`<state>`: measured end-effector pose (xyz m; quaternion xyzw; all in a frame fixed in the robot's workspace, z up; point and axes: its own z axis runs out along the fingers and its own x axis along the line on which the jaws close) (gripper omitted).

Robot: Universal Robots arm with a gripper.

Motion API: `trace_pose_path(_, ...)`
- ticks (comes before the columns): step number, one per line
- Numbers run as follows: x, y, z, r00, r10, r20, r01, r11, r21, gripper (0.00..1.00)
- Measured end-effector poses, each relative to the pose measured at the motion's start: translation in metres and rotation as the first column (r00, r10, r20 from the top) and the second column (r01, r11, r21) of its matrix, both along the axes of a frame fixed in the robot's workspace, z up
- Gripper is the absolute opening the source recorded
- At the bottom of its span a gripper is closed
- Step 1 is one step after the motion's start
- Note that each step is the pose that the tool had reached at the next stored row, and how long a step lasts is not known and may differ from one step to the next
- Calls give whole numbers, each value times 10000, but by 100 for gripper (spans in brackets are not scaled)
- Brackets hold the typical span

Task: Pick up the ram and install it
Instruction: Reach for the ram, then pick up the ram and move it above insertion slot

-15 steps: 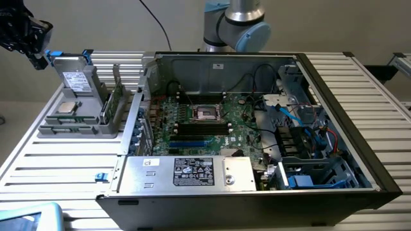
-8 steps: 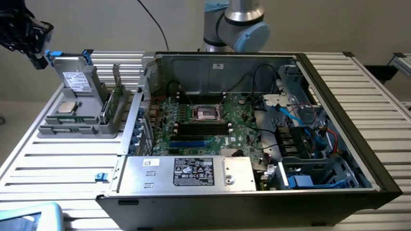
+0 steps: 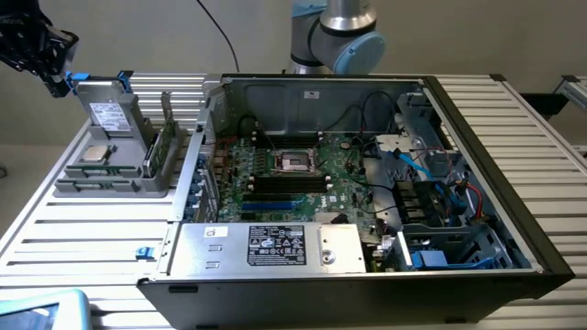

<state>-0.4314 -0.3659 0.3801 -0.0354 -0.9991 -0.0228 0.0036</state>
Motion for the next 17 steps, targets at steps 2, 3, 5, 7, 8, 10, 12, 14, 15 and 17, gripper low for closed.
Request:
trace_pose_path(2,-1,0,0,10000,-1,0,1,10000,1,11)
trace_pose_path(3,-1,0,0,10000,-1,0,1,10000,1,11)
trace_pose_path(5,0,0,0,10000,0,1,0,10000,1,11)
trace_pose_path(7,-1,0,0,10000,-1,1,1,10000,1,11)
trace_pose_path(8,-1,0,0,10000,-1,1,1,10000,1,11)
trace_pose_path(10,-1,0,0,10000,-1,1,1,10000,1,11)
trace_pose_path(12,-1,0,0,10000,-1,1,1,10000,1,11)
trace_pose_path(14,-1,0,-1,10000,9,1,-9,10000,1,11)
trace_pose_path(15,-1,0,0,10000,40,1,-40,10000,2,11)
trace_pose_path(17,-1,1,0,9998,189,0,-189,9998,11,11)
